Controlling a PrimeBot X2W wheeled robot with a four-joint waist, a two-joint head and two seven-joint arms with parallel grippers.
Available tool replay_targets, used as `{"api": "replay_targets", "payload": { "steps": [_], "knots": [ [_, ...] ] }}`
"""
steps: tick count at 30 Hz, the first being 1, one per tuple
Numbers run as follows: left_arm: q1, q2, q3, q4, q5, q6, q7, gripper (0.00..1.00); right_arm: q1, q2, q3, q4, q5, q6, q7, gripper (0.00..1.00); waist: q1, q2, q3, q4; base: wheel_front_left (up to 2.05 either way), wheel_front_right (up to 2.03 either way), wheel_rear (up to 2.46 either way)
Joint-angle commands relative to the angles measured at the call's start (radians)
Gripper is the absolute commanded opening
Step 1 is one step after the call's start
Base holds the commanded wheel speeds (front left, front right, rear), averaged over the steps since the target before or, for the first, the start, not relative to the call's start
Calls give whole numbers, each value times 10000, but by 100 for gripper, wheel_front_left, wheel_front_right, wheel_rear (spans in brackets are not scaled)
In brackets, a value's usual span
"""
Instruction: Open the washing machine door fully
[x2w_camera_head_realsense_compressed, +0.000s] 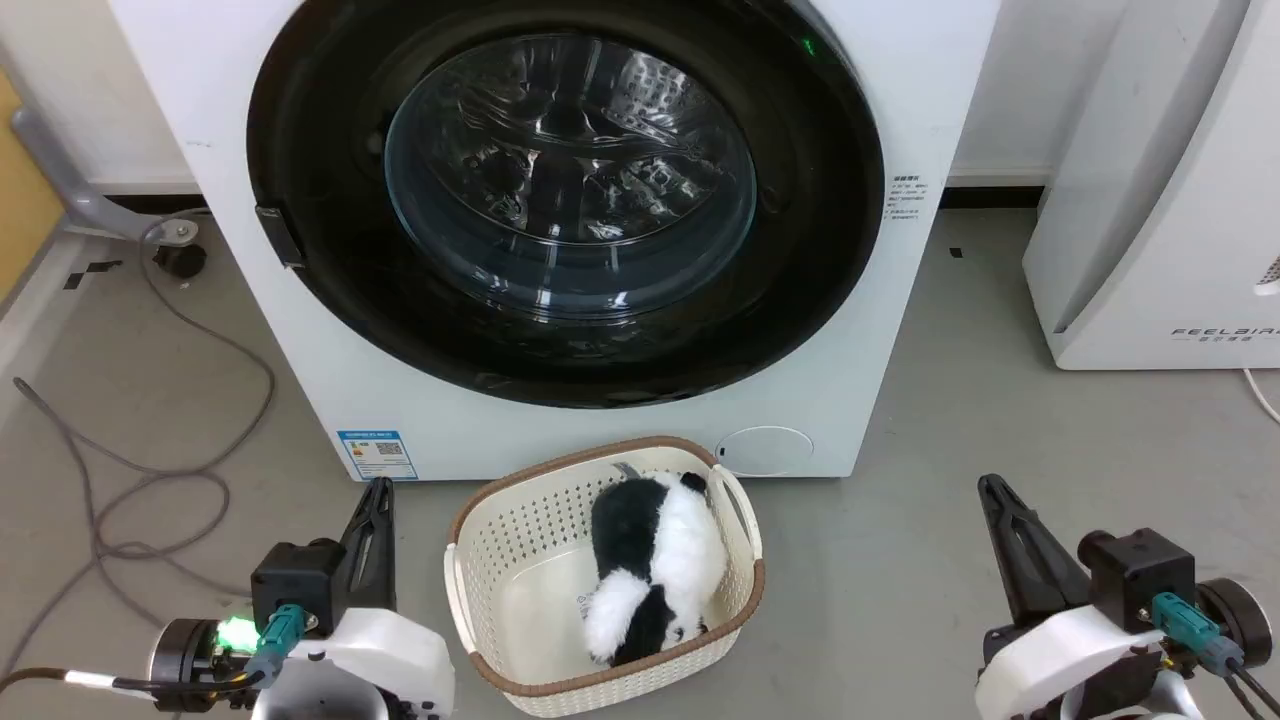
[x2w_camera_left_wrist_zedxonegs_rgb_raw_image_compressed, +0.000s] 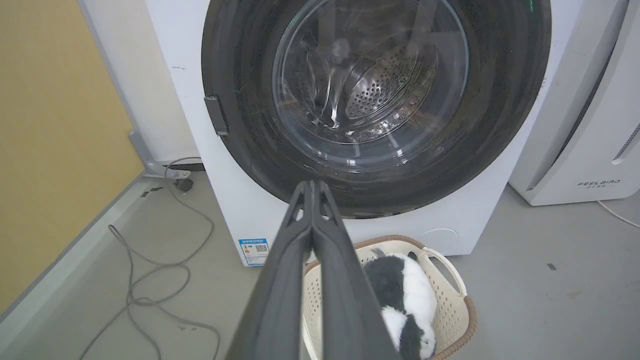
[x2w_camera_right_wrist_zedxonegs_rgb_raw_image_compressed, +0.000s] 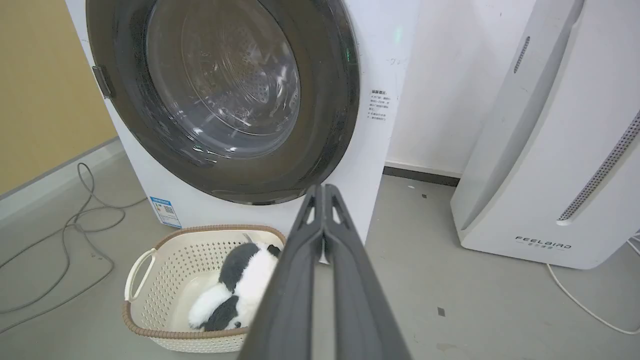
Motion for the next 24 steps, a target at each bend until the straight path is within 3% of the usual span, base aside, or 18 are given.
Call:
{"api": "replay_targets", "payload": {
  "steps": [1, 17, 18, 24],
  "knots": [
    [179, 5, -20, -43, 30, 24, 5, 0, 182, -5, 5, -43, -78, 4, 5, 0, 0, 0, 0, 0, 0, 0, 0],
    [179, 5, -20, -43, 30, 24, 5, 0, 182, -4, 5, -43, -78, 4, 5, 0, 0, 0, 0, 0, 0, 0, 0],
    [-3, 0, -2, 3, -1, -1, -3, 100, -4, 0, -6, 2, 5, 0, -4, 100, 0, 0, 0, 0, 0, 0, 0],
    [-28, 0, -34, 55, -23, 64, -86, 100, -10, 0, -59, 0, 160, 0, -88, 100, 0, 0, 11, -1, 0, 0, 0]
  ]
}}
